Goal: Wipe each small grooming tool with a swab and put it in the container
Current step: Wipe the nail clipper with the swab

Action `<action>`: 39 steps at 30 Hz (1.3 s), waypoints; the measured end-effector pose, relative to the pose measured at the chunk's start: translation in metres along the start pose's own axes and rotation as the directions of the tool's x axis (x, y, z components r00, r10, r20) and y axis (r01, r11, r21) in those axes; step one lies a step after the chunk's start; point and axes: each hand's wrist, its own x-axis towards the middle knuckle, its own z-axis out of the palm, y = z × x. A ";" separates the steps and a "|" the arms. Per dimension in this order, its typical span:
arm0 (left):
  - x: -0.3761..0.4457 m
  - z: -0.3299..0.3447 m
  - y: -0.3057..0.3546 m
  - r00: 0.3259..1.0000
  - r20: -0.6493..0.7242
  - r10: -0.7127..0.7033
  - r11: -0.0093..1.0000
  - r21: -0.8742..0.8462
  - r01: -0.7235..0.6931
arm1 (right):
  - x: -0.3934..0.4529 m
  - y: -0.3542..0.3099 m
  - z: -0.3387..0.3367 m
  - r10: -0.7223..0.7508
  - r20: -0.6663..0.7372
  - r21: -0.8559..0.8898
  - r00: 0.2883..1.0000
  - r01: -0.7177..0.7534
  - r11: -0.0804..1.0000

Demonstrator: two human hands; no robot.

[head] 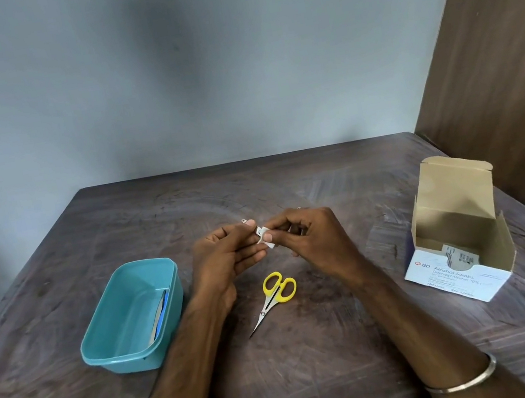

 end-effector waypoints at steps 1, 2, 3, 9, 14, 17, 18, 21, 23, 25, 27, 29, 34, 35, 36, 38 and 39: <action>0.000 0.000 0.000 1.000 -0.002 -0.002 1.000 -0.002 0.002 | 0.000 0.000 0.000 0.001 0.000 -0.001 1.000 -0.001 1.000; 0.000 0.000 0.000 1.000 -0.002 -0.003 1.000 -0.005 0.002 | 0.000 0.001 0.001 0.003 0.000 -0.002 1.000 -0.003 1.000; 0.001 0.000 0.001 1.000 -0.003 -0.003 1.000 -0.008 0.003 | 0.000 0.001 0.001 0.007 0.000 -0.002 1.000 -0.007 1.000; -0.002 0.001 0.002 0.999 0.015 -0.033 0.998 -0.058 0.034 | 0.000 0.000 -0.001 0.075 -0.002 0.098 0.997 -0.074 0.992; -0.003 0.002 0.005 0.995 0.035 -0.090 0.988 -0.122 0.094 | 0.004 0.005 -0.004 0.191 -0.082 0.230 0.978 -0.168 0.959; -0.005 0.003 0.005 0.995 0.027 -0.096 0.990 -0.101 0.098 | 0.004 0.014 -0.003 0.212 -0.101 0.122 0.972 -0.200 0.972; -0.005 0.003 0.006 0.996 0.026 -0.088 0.992 -0.083 0.090 | 0.003 0.017 -0.002 0.208 -0.111 0.068 0.972 -0.201 0.977; -0.008 0.004 0.009 0.999 0.030 -0.027 1.000 0.005 0.026 | 0.003 0.020 0.000 0.192 -0.145 -0.065 0.971 -0.203 0.977; -0.012 0.007 0.014 0.999 0.015 0.045 0.996 0.073 -0.046 | 0.003 0.019 0.000 0.171 -0.154 -0.138 0.973 -0.192 0.972; -0.019 0.007 0.021 0.992 -0.013 0.128 0.982 0.144 -0.124 | 0.002 0.017 0.001 0.134 -0.145 -0.207 0.980 -0.163 0.965; -0.026 0.004 0.030 0.976 -0.044 0.212 0.953 0.229 -0.197 | 0.001 0.016 0.000 0.116 -0.141 -0.250 0.983 -0.149 0.957; -0.032 -0.007 0.043 0.951 -0.076 0.300 0.900 0.353 -0.256 | 0.002 0.017 0.000 0.112 -0.148 -0.258 0.983 -0.147 0.955; -0.047 -0.055 0.080 0.913 -0.093 0.397 0.607 0.772 -0.186 | 0.002 0.017 0.001 0.119 -0.154 -0.258 0.981 -0.156 0.953; -0.050 -0.064 0.086 0.912 -0.101 0.397 0.520 0.844 -0.133 | 0.002 0.017 0.001 0.120 -0.149 -0.257 0.981 -0.156 0.954; -0.052 -0.073 0.090 0.916 -0.115 0.385 0.450 0.890 -0.078 | 0.001 0.016 0.002 0.122 -0.145 -0.250 0.982 -0.155 0.956; -0.051 -0.086 0.094 0.930 -0.150 0.335 0.343 0.939 0.028 | 0.001 0.015 0.002 0.123 -0.136 -0.240 0.983 -0.154 0.958; -0.050 -0.090 0.094 0.938 -0.166 0.303 0.292 0.953 0.074 | 0.001 0.014 0.003 0.124 -0.131 -0.243 0.984 -0.153 0.958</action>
